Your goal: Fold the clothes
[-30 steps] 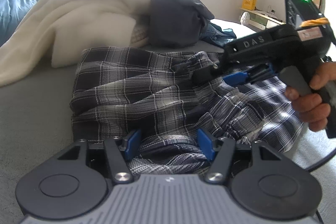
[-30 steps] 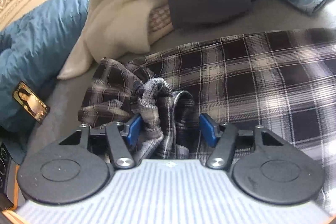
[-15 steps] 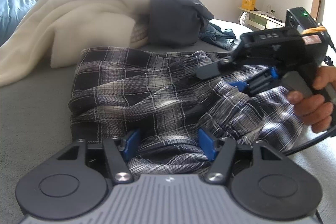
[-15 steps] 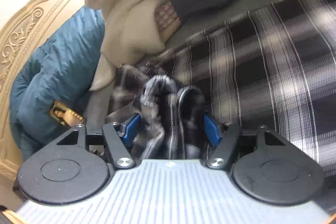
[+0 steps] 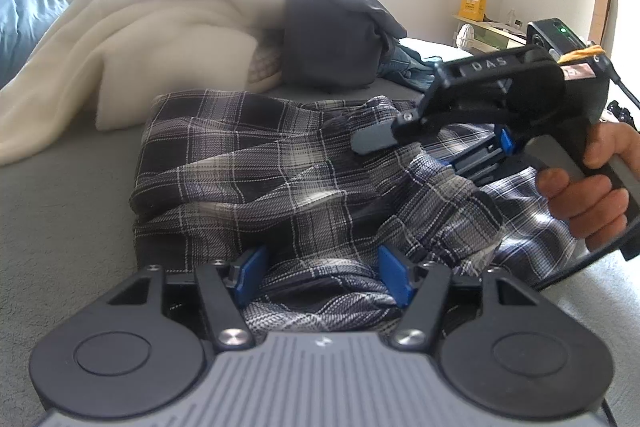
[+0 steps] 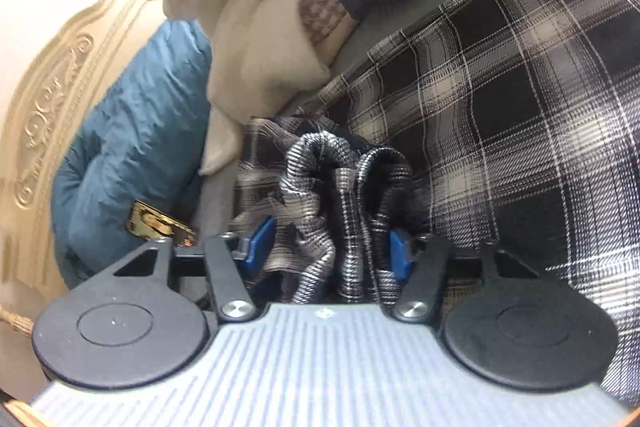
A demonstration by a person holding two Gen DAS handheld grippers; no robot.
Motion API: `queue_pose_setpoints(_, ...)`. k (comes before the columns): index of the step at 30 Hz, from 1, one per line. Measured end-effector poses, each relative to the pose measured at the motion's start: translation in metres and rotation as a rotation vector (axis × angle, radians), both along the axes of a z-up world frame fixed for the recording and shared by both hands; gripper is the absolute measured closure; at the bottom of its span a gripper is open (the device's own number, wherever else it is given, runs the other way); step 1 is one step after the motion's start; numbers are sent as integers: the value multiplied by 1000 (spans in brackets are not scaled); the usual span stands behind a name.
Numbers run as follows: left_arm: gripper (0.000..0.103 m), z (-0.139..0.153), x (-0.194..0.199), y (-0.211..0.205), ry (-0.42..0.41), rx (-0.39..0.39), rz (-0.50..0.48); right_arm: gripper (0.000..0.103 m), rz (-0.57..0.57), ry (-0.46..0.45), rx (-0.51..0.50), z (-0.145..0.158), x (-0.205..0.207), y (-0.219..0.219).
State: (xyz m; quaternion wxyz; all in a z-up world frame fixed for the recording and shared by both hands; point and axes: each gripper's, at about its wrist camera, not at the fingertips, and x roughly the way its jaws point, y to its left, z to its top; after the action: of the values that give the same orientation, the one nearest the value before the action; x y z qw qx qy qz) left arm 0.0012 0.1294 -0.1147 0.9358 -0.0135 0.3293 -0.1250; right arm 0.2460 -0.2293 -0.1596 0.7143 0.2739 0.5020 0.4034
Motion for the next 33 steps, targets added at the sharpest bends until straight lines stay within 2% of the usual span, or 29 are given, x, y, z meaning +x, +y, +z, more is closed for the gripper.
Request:
queue_pose_setpoints(2, 39, 0, 1, -1, 1, 3, 0, 60, 9, 0, -10, 0, -1, 0)
queue_pose_setpoints(4, 39, 0, 1, -1, 0, 2, 1, 64, 18, 6, -17, -1, -3, -1)
queue_pose_setpoints(7, 39, 1, 3, -1, -1, 5, 2, 75, 16, -1, -42, -3, -5, 3)
queue_pose_setpoints(12, 37, 1, 5, -3, -5, 10, 1, 76, 15, -32, -92, 2, -11, 10)
queue_pose_setpoints(16, 37, 1, 6, -3, -6, 6, 1, 72, -11, 33, -58, -5, -9, 4)
queue_pose_setpoints(18, 37, 0, 7, -3, -7, 6, 0, 72, -16, 34, -61, -5, -10, 5)
queue_pose_setpoints(26, 37, 2, 7, -4, -2, 4, 9, 83, -15, -87, -188, 14, -19, 17)
queue_pose_setpoints(33, 36, 14, 6, 0, -1, -31, 18, 84, -27, -149, -222, 29, -23, 17)
